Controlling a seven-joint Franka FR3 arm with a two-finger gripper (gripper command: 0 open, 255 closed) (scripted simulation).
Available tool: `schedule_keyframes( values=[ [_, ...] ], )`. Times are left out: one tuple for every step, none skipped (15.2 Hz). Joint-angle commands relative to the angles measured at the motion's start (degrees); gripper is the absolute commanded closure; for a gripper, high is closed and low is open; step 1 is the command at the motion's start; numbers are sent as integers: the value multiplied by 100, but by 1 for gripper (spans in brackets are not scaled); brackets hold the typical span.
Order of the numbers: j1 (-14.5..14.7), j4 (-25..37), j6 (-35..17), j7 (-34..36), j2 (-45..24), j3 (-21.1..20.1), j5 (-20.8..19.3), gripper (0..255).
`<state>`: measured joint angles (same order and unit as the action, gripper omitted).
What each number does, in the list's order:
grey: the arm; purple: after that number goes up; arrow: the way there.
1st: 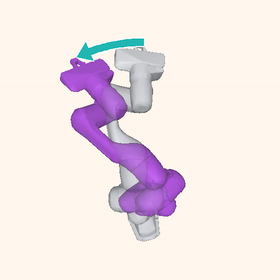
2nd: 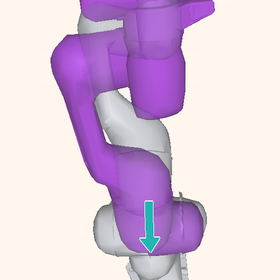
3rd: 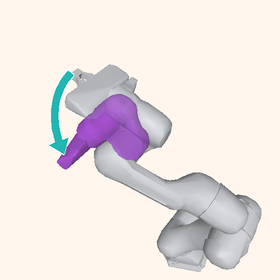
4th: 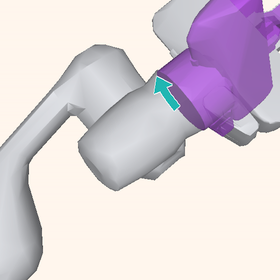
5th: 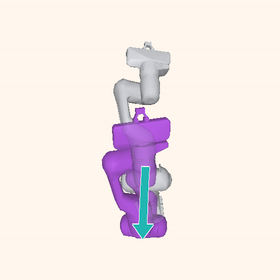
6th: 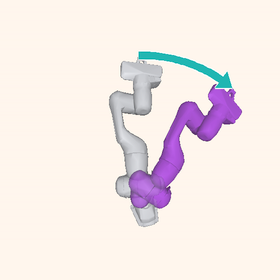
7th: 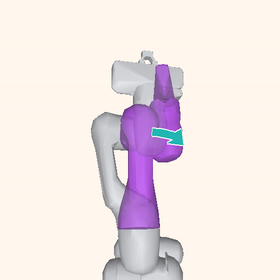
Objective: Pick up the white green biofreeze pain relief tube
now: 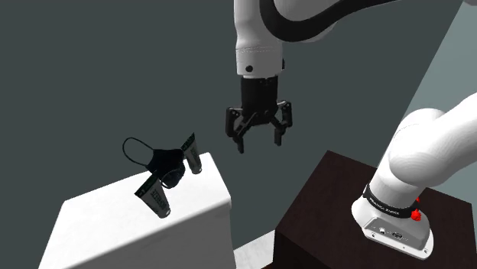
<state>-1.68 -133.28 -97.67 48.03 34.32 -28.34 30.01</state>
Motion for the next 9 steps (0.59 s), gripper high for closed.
schedule_keyframes(
  values=[
    [-84, 197, -261, 574, -301, -338, 136, 0],
    [-143, 312, -392, 832, -476, -495, 165, 0],
    [-208, 433, -525, 1092, -658, -654, 181, 0],
    [-276, 560, -661, 1356, -851, -813, 178, 0],
    [-347, 693, -798, 1625, -1053, -974, 157, 0],
    [-425, 832, -937, 1899, -1264, -1138, 118, 0],
    [-502, 976, -1078, 2182, -1486, -1302, 56, 0],
    [-582, 1126, -1221, 2472, -1721, -1468, -29, 0],
    [-657, 1280, -1364, 2774, -1969, -1632, -142, 0]
  ],
)
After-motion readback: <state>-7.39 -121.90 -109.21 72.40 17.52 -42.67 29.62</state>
